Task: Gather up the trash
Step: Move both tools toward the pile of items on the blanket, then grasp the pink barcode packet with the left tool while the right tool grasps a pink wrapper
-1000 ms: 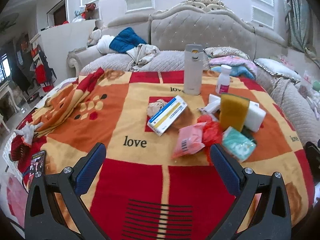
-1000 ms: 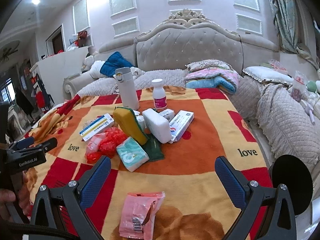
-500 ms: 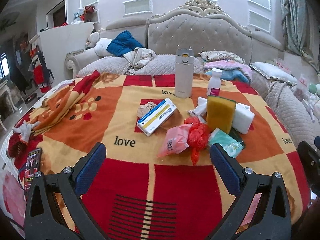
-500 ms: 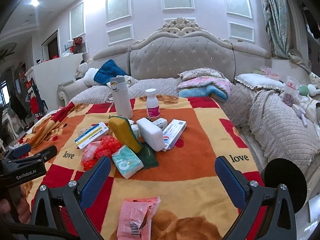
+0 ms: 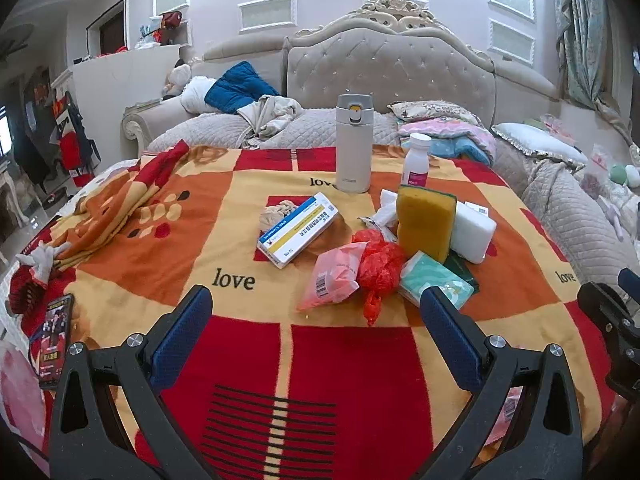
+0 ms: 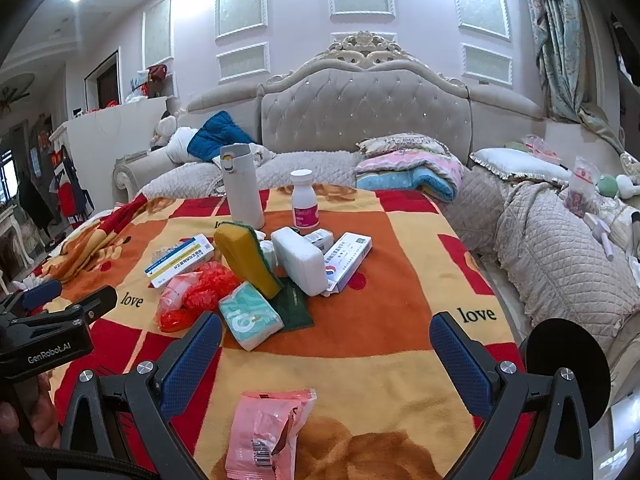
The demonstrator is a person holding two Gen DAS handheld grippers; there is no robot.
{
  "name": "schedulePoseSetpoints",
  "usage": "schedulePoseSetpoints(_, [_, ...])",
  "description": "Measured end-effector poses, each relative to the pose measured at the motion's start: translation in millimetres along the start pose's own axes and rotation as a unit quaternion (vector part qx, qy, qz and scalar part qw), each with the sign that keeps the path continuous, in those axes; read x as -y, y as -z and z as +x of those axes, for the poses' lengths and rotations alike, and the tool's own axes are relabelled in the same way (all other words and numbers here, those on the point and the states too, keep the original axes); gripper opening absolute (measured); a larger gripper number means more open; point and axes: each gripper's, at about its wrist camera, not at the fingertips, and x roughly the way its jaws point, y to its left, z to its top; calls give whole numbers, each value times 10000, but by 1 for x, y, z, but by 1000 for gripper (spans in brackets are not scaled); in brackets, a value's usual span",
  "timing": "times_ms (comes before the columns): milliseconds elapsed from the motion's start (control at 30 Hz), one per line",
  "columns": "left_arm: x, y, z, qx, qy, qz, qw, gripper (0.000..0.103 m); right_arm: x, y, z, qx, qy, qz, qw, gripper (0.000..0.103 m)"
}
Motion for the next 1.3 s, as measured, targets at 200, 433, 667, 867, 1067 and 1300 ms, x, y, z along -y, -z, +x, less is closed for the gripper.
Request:
schedulePoseSetpoints(200, [2,3,2,-7,-25,62,10000,103,-2,1,4,-46,-3,-11,10000,103])
schedulePoseSetpoints(433, [-1,5,6,-54,-21,42,10000,103,-3,2,6,-70,-47,-40,10000,103])
schedulePoseSetpoints(667, [-3,5,11,-99,-18,46,9999,103,2,5,9,-182,-150,27,9997,103])
schedulePoseSetpoints(867, [-5,7,16,-152,-23,34,9999,103,-1,7,12,-272,-93,-114,9995,103])
schedulePoseSetpoints(1067, [-11,10,23,-277,71,31,9996,103,5,14,17,-546,-142,-207,9982,103])
schedulePoseSetpoints(1300, [-30,21,36,-556,184,126,9982,103,9,38,27,-1123,-320,-435,9922,103])
